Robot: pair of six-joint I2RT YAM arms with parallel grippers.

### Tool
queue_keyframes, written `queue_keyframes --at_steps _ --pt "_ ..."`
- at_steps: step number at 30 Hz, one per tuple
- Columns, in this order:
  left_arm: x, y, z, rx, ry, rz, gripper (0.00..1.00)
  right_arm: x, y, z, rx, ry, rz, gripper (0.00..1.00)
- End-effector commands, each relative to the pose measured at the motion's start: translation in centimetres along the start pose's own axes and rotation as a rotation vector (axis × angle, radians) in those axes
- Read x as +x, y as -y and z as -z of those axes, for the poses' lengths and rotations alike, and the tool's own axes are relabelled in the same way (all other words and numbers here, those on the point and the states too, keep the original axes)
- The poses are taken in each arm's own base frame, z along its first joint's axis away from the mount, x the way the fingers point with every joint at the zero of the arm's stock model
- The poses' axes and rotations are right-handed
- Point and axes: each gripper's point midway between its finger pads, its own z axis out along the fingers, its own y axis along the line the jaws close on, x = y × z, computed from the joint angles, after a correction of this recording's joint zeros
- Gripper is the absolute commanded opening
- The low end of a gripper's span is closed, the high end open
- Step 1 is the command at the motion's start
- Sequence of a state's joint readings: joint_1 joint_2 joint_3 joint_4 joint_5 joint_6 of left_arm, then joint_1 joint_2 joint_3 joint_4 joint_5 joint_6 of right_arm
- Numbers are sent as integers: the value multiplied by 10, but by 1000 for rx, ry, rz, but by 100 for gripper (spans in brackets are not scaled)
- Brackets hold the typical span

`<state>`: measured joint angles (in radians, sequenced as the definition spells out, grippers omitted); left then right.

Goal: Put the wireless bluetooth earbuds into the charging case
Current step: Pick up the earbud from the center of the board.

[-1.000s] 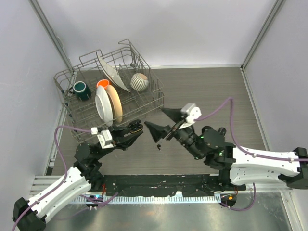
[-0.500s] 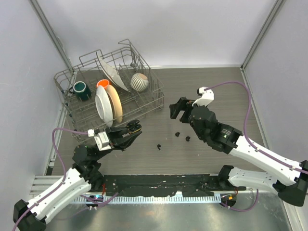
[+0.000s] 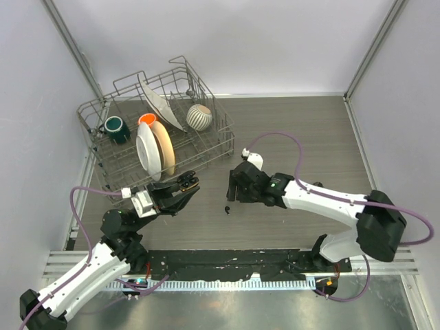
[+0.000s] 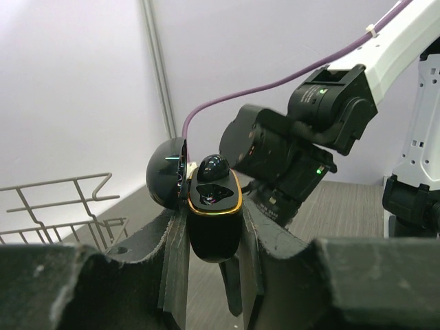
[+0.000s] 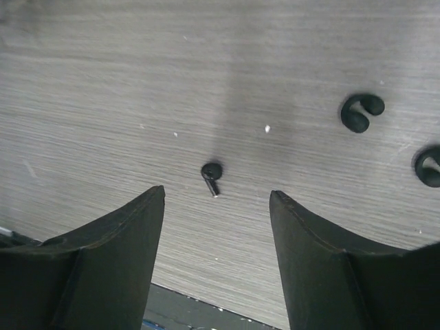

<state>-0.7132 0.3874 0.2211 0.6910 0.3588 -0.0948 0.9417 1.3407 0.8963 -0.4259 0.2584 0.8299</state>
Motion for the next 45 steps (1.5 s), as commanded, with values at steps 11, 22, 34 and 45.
queue_keyframes --at_steps 11,22,34,45 --pt "-9 -7 0 -30 17 -38 0 37 -37 -36 5 -157 82 57" --pt "-8 -8 0 -41 10 -43 0 48 -23 -59 102 -157 87 52" --pt "-7 -9 3 -50 10 -42 0 49 -19 -68 145 -169 124 44" --pt "-5 -9 4 -52 4 -37 0 54 -14 -67 174 -178 157 42"
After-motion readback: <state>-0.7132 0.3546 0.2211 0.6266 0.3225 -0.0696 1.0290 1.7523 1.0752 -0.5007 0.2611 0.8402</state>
